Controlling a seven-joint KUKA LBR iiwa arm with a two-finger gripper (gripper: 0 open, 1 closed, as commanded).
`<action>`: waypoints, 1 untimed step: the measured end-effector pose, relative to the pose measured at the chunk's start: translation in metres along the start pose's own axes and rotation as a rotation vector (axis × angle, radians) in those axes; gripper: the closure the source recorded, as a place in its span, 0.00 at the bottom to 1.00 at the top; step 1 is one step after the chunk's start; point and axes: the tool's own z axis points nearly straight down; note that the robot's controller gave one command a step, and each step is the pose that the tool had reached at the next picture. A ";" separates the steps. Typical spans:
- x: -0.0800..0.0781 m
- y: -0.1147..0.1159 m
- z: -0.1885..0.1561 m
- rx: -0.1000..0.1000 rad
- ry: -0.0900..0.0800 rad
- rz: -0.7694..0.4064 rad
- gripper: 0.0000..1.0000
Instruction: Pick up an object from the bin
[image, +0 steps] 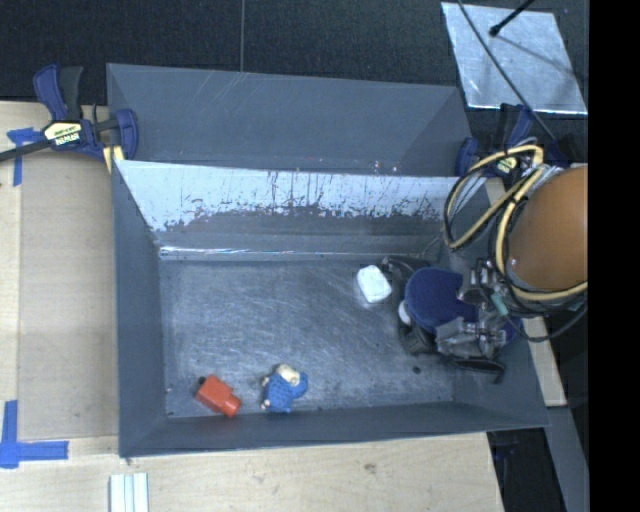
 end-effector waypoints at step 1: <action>-0.004 -0.004 -0.024 0.003 -0.003 0.014 1.00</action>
Offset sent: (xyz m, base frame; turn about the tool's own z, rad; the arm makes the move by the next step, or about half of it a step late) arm 0.0037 0.0022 0.0231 0.0119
